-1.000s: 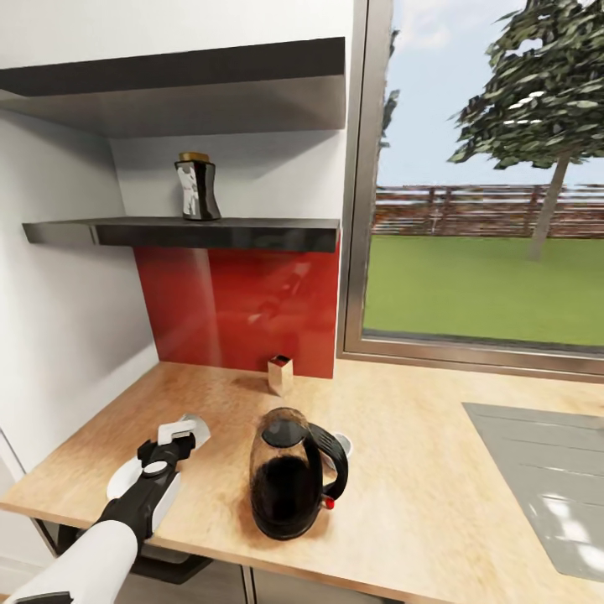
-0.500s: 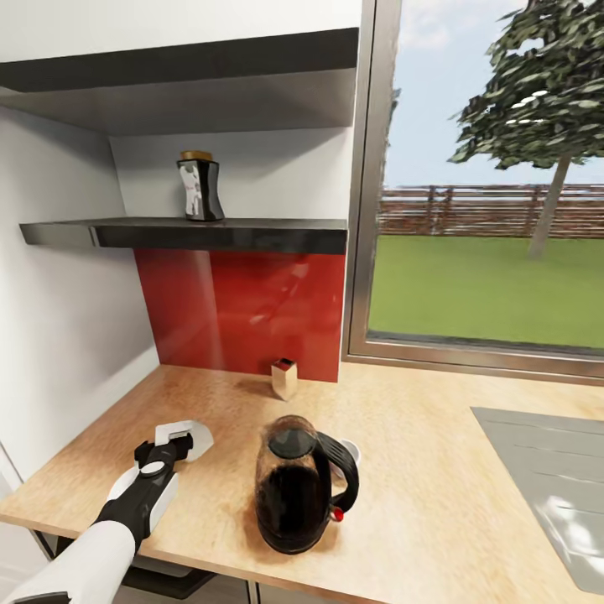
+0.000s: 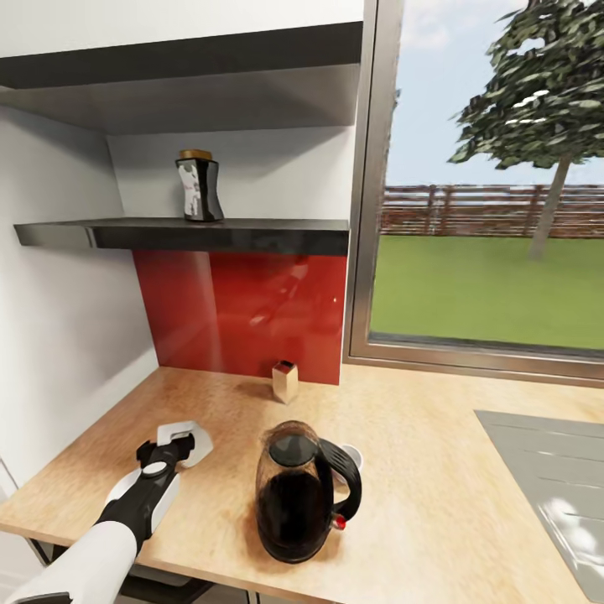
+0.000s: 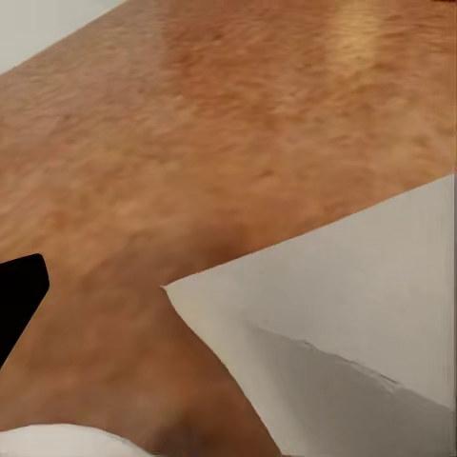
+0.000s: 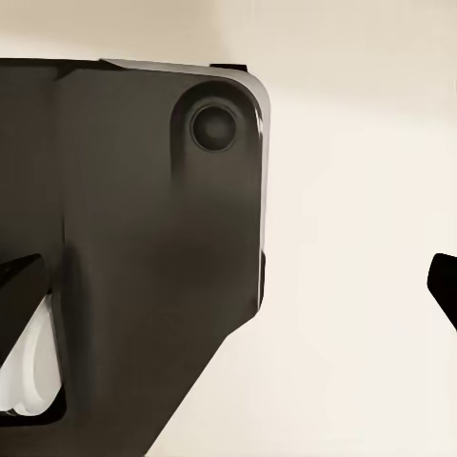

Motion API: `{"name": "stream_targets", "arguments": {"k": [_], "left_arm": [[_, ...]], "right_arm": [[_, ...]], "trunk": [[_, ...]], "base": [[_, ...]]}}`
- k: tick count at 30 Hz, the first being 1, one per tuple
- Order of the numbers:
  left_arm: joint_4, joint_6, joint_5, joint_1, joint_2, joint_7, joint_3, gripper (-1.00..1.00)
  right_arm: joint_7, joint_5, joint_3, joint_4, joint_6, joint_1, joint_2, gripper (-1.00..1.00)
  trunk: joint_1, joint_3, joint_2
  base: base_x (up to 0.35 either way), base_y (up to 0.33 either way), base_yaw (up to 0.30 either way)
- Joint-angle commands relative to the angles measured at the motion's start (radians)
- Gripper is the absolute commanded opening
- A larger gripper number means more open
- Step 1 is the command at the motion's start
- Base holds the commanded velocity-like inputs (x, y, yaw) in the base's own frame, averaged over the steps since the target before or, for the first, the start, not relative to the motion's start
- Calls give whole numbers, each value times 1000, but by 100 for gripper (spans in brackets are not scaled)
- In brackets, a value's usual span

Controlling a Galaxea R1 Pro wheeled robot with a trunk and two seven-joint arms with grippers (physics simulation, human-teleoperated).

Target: Set up a coffee station on the kitchen countertop: keep the coffee maker on the countertop, move the bottle of coffee from the kitchen shelf to the counter next to the coffee maker, place a paper coffee filter on top of the coffee maker, put the saucer next to the coffee maker with the coffee cup on the saucer, and place the electric kettle next to the coffee maker.

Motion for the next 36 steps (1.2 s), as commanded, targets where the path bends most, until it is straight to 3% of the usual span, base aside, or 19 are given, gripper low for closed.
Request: {"name": "stream_targets", "arguments": {"k": [1, 25, 26, 36], "left_arm": [[1, -3, -2, 0, 0, 1, 2, 100], [2, -4, 0, 7, 0, -1, 0, 100], [2, -3, 0, 7, 0, -1, -1, -100], [2, -4, 0, 7, 1, -2, -1, -100]], "right_arm": [[1, 1, 0, 1, -3, 0, 0, 100], [2, 1, 0, 1, -3, 0, 0, 100], [2, 1, 0, 1, -3, 0, 0, 100], [2, 1, 0, 1, -3, 0, 0, 100]], "trunk": [[0, 0, -1], [0, 0, -1], [0, 0, -1], [0, 0, -1]], "base": [[108, 0, 0], [51, 0, 0], [0, 0, 0], [0, 0, 0]]}}
